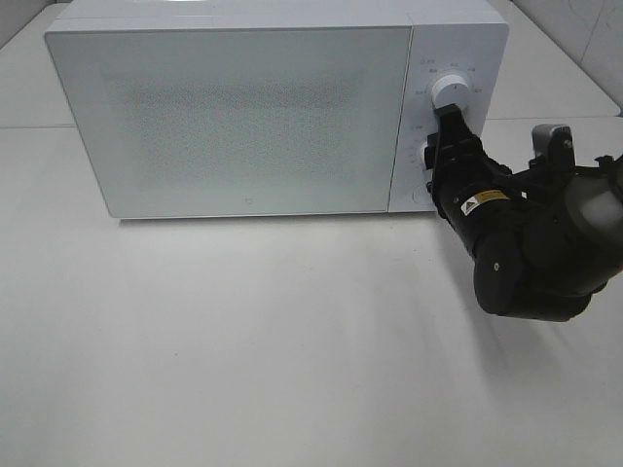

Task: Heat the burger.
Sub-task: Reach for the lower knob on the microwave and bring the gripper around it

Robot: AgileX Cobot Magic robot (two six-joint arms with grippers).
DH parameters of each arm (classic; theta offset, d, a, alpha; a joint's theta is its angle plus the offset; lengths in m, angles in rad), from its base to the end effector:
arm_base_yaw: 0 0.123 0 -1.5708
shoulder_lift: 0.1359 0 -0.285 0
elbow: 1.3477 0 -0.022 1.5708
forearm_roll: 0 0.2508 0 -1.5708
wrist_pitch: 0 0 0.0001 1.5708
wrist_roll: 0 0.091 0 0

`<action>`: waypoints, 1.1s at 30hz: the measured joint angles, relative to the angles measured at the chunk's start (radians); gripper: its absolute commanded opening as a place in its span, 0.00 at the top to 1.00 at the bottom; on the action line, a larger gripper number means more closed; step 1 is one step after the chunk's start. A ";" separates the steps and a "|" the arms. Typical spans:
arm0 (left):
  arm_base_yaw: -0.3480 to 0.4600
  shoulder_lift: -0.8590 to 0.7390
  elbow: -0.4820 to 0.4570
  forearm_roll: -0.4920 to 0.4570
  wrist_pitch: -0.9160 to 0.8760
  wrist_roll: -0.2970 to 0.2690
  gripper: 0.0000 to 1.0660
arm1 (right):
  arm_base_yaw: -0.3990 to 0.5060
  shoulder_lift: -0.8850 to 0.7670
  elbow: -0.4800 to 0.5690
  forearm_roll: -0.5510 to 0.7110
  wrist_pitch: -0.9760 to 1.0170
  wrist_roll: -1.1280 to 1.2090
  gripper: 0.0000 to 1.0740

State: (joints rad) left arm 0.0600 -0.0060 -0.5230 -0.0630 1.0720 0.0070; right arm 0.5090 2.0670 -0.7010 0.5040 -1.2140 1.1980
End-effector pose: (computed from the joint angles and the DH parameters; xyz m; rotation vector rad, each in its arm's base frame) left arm -0.0087 -0.0056 0.2828 -0.0493 2.0246 -0.0327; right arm 0.3190 0.1309 0.1100 1.0766 1.4144 1.0221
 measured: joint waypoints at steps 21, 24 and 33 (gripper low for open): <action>0.000 0.000 0.000 0.000 0.000 0.000 0.06 | -0.009 0.002 0.005 -0.031 -0.006 0.257 1.00; 0.000 0.000 0.000 0.000 0.000 0.000 0.06 | -0.009 0.002 0.005 -0.031 -0.006 0.249 1.00; 0.000 0.000 0.000 0.000 0.000 0.000 0.06 | -0.009 0.002 0.005 -0.028 -0.006 0.222 0.97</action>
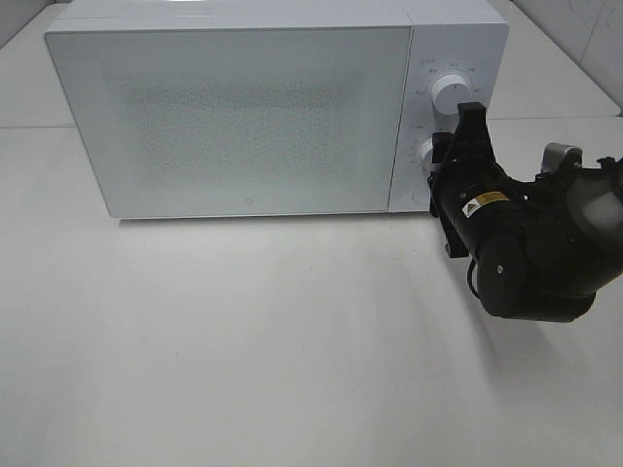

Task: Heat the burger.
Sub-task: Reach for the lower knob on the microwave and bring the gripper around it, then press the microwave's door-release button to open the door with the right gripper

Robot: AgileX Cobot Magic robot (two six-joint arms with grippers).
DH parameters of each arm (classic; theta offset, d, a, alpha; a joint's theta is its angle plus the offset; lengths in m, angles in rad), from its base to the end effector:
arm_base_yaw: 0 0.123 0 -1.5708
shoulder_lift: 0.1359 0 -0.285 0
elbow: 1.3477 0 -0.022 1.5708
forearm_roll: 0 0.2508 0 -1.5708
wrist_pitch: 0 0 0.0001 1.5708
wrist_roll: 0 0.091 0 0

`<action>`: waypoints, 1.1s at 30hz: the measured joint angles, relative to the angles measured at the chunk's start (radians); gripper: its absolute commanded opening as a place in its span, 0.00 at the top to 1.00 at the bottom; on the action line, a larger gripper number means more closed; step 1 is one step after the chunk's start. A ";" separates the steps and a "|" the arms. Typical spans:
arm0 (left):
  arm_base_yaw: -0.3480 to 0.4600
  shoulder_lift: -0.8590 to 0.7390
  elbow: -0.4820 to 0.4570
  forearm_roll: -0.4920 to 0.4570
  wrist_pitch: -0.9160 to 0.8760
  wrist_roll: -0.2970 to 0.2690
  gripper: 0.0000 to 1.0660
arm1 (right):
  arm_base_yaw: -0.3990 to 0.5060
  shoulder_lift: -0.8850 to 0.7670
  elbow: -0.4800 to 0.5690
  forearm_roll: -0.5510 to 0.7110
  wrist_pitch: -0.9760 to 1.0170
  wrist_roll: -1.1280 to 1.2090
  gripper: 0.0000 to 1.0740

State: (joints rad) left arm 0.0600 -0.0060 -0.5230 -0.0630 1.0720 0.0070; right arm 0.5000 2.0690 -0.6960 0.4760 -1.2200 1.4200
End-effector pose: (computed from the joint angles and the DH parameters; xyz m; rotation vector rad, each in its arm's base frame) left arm -0.0087 -0.0056 0.2828 -0.0493 2.0246 -0.0327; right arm 0.3190 0.1297 0.1093 1.2350 1.3300 1.1851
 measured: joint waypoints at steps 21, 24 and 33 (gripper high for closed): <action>0.000 0.000 0.000 0.000 0.000 0.000 0.06 | 0.004 -0.015 0.022 -0.037 0.007 -0.014 0.47; 0.000 0.000 0.000 0.000 0.000 0.000 0.06 | 0.016 -0.028 0.042 -0.098 0.007 -0.017 0.36; 0.000 0.000 0.000 0.000 0.000 0.000 0.06 | 0.019 -0.108 0.177 -0.105 0.008 -0.073 0.31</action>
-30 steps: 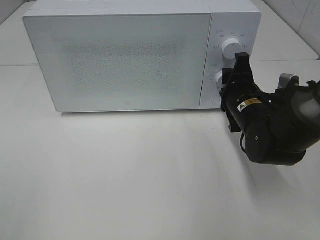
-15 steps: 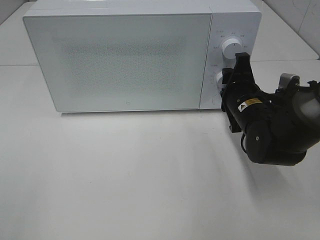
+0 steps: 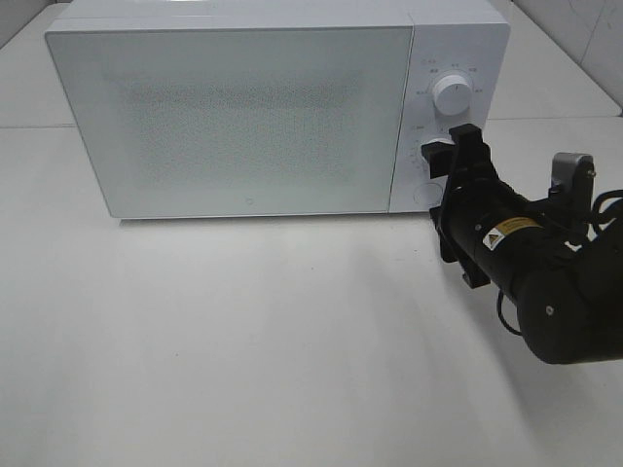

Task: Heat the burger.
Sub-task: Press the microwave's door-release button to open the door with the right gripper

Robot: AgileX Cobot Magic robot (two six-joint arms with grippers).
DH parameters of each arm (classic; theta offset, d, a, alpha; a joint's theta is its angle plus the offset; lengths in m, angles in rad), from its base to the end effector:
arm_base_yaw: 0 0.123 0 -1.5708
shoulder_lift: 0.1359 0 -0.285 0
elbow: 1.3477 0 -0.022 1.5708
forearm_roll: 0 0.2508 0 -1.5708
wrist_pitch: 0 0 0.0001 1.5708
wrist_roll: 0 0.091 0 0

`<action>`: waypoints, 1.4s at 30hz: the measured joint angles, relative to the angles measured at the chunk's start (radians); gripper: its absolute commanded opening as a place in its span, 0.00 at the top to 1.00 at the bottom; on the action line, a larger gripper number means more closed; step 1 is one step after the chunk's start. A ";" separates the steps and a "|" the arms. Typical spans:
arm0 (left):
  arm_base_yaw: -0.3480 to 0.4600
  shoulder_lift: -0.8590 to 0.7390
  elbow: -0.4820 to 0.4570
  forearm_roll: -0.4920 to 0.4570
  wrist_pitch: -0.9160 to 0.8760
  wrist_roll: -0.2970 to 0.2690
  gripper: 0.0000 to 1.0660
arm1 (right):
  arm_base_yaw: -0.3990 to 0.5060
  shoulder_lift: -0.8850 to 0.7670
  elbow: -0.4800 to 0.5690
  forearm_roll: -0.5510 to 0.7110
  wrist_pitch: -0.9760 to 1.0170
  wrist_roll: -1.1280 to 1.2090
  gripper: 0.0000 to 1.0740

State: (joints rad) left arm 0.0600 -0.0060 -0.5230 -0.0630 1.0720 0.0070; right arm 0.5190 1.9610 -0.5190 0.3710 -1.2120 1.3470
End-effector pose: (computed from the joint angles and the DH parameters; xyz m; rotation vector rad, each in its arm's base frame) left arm -0.0087 -0.0056 0.2828 -0.0493 2.0246 -0.0327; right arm 0.2782 0.1234 0.1149 1.1036 1.5175 1.1468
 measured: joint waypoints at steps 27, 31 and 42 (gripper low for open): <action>0.000 0.000 0.000 0.000 0.000 0.000 0.06 | 0.000 -0.582 0.110 -0.028 0.832 -1.075 0.31; 0.000 0.000 0.000 0.000 0.000 0.000 0.06 | 0.000 -0.637 0.066 -0.090 1.002 -1.160 0.31; 0.000 0.000 0.000 0.000 0.000 0.000 0.06 | 0.000 -0.770 -0.128 -0.365 1.630 -1.202 0.32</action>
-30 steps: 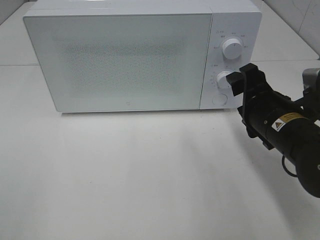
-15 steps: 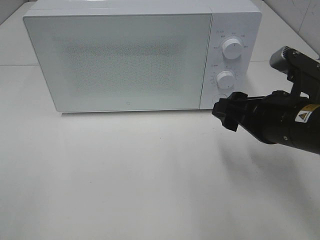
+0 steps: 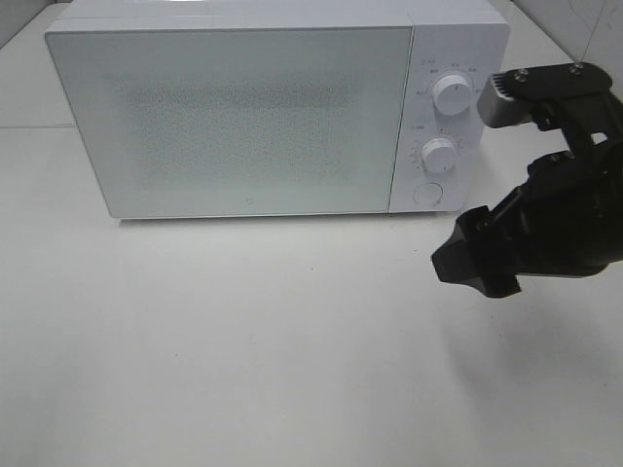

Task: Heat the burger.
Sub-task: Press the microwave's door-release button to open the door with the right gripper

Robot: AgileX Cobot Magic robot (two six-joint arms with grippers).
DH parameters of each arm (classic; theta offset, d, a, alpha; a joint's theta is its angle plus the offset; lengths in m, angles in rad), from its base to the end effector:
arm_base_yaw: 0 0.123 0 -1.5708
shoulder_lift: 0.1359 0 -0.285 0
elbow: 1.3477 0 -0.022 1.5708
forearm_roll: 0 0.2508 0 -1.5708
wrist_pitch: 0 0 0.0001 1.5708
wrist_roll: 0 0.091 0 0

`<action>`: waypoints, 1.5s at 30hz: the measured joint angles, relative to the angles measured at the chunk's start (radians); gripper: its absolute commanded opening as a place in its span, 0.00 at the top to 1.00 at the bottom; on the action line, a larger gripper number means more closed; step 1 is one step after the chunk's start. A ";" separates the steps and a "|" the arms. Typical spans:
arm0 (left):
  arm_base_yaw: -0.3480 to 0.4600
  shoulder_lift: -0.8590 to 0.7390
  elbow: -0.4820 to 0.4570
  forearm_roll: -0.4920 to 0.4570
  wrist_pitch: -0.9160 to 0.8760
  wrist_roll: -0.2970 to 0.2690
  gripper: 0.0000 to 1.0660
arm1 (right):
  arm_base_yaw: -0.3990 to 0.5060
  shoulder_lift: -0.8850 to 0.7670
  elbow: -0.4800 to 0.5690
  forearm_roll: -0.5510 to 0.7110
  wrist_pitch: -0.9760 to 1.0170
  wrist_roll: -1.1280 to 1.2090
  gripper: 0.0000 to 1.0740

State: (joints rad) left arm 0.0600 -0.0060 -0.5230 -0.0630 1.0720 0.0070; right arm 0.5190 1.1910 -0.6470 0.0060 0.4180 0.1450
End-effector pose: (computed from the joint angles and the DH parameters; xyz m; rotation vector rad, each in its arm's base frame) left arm -0.0087 -0.0056 0.2828 -0.0493 2.0246 -0.0327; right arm 0.1946 0.1114 0.2388 -0.4534 2.4267 0.2970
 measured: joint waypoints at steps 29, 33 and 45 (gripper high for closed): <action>0.000 0.000 0.000 0.000 0.000 0.000 0.06 | -0.135 -0.819 0.079 -0.128 0.496 -0.049 0.26; 0.000 0.000 0.000 0.000 0.000 0.000 0.06 | -0.225 -0.927 0.079 -0.131 0.500 -0.047 0.28; 0.000 0.000 0.000 0.000 0.000 0.000 0.06 | -0.359 -1.169 0.134 -0.132 0.535 -0.005 0.29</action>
State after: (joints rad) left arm 0.0600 -0.0060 -0.5230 -0.0630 1.0720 0.0070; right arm 0.1600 0.0220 -0.5130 -0.1260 0.9530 0.1400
